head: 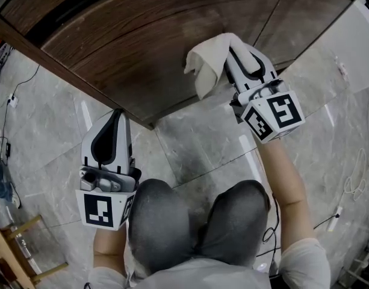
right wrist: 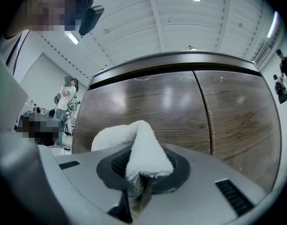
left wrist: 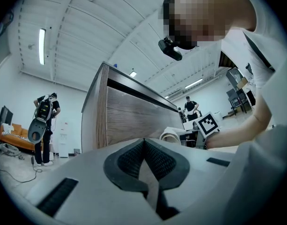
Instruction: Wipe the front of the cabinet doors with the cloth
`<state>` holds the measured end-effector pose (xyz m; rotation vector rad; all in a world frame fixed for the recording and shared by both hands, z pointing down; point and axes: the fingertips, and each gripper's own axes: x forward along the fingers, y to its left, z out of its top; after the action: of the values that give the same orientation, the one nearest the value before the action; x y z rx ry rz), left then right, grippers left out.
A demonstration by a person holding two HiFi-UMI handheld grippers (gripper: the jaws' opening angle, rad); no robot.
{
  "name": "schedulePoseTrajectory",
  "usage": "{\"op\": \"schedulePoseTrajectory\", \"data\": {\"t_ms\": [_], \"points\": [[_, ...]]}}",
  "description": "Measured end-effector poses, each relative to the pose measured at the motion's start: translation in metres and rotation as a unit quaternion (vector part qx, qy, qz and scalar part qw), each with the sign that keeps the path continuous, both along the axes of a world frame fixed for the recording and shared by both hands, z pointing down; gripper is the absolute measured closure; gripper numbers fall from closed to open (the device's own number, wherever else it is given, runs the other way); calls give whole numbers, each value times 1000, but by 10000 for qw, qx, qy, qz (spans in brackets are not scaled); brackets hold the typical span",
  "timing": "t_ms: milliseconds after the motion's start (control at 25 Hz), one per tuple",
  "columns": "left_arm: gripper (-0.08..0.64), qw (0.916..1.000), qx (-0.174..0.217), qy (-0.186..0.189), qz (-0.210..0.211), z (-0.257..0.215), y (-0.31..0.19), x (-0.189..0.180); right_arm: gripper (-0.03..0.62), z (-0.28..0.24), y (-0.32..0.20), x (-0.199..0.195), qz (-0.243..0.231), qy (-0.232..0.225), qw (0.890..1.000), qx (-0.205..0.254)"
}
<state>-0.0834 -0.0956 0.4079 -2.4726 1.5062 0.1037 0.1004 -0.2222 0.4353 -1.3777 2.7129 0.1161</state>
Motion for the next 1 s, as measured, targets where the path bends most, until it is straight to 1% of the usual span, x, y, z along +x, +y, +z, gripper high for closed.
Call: {"op": "schedulePoseTrajectory", "data": {"t_ms": [120,240,400,560,720,840,1000], "points": [[543,10000,-56,-70,-4,3,-2,3,522,2,-6,10,109,-24,9999,-36],[543,9998,-67,-166,76,4,-2,11,522,4,-10,25,262,-77,9996,-36],[543,9998,-56,-192,48,3,-1,15,522,6,-19,52,510,-151,9986,-57],[543,9997,-80,-217,43,5,-3,16,522,11,-31,82,800,-391,9959,-189],[543,9996,-93,-244,87,7,-4,21,522,17,-39,106,1090,-389,9930,-220],[543,9996,-112,-246,87,8,-3,22,522,22,-42,114,1181,-303,9922,-251],[543,9995,-130,-269,91,9,-1,23,522,28,-41,115,1184,-275,9922,-291]]}}
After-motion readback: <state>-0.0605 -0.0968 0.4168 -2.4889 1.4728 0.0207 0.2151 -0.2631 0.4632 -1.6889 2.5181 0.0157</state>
